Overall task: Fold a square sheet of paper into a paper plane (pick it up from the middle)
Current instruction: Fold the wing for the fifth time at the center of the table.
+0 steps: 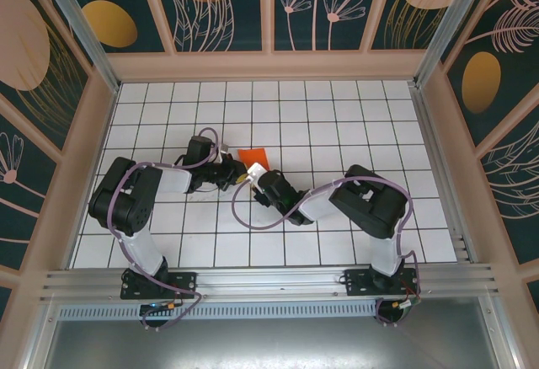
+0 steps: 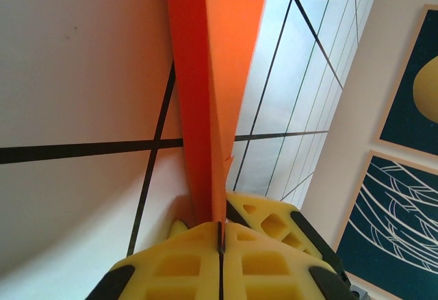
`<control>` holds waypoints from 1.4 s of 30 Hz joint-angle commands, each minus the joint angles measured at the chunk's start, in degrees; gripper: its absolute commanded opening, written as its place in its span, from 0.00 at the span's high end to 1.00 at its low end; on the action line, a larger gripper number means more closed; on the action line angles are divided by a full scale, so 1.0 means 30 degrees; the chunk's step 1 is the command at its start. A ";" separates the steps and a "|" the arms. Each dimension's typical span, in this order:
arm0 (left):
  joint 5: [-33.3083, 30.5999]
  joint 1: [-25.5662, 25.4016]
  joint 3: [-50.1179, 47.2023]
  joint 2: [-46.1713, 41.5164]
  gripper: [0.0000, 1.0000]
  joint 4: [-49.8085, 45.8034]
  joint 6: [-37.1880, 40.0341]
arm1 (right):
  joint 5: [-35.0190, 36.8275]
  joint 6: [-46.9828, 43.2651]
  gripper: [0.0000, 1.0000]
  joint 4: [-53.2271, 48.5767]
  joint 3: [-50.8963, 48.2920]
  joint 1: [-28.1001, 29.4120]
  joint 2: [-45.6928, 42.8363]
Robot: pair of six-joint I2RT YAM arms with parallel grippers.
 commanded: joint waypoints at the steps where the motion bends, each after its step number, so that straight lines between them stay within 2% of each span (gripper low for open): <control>1: -0.0494 -0.0104 0.0415 -0.0805 0.89 -0.0471 -0.0080 | 0.0328 -0.0434 0.74 0.0877 0.0186 0.0125 0.0068; 3: -0.0718 -0.0119 0.0448 -0.0912 0.86 -0.0570 -0.0072 | 0.0310 -0.0395 0.79 0.0912 0.0055 0.0139 -0.0067; 10: -0.1991 0.0100 0.1392 -0.1243 0.63 -0.2399 0.0994 | -0.0393 0.0221 0.92 0.0732 -0.0377 -0.0083 -0.0664; 14: -0.3136 0.0996 0.1738 -0.2385 0.50 -0.3406 0.1424 | -0.1429 0.0939 0.98 0.0651 -0.0700 -0.0471 -0.1278; 21: -0.5753 0.1712 0.1618 -0.4353 0.38 -0.4198 0.1860 | -0.4248 0.2976 1.00 0.0733 -0.1232 -0.1584 -0.2500; 30: -0.3809 0.1712 -0.0534 -0.4467 0.32 -0.0630 0.1723 | -0.8536 0.6962 1.00 0.0769 -0.1360 -0.3385 -0.2963; 34: -0.3036 0.1489 -0.1222 -0.4526 0.23 0.0412 0.2018 | -1.0262 0.8797 1.00 0.1191 -0.1484 -0.4158 -0.2993; 40: -0.2386 0.0923 -0.1804 -0.4293 0.03 0.1258 0.2490 | -1.2421 1.1246 1.00 0.1718 -0.1681 -0.4992 -0.3007; 42: -0.2267 0.0780 -0.1865 -0.4263 0.01 0.1489 0.2622 | -1.2989 1.1909 1.00 0.1774 -0.1658 -0.5161 -0.2851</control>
